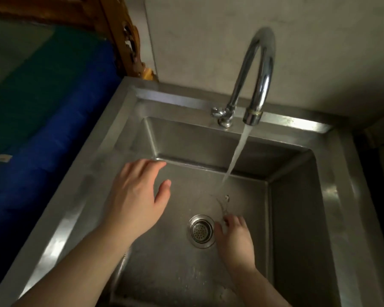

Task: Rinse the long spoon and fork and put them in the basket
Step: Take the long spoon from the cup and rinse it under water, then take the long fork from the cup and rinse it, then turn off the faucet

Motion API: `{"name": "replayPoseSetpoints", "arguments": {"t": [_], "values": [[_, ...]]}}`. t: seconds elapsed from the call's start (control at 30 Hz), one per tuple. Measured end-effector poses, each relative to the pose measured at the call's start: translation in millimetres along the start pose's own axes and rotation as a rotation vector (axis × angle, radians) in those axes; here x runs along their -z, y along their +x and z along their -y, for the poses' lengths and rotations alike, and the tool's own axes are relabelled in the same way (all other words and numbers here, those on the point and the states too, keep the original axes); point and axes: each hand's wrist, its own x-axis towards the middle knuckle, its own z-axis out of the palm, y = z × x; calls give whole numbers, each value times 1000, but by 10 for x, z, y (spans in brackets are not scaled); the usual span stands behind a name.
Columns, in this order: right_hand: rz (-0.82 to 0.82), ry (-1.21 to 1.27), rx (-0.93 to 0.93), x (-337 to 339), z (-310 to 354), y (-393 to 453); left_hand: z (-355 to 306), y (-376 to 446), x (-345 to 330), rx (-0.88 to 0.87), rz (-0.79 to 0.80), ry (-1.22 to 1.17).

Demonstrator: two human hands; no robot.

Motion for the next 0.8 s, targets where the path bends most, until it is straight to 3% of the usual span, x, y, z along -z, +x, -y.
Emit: {"name": "replayPoseSetpoints", "arguments": {"t": [0.17, 0.27, 0.6, 0.8], "values": [[-67, 110, 239, 411, 902, -246, 35, -144, 621, 23, -128, -5], [-13, 145, 411, 528, 1494, -440, 154, -288, 1013, 75, -219, 3], [318, 296, 900, 40, 3192, -1325, 1069, -1378, 2272, 410, -481, 93], [692, 301, 842, -474, 3769, -1941, 1652, -2315, 2513, 639, -630, 88]]}}
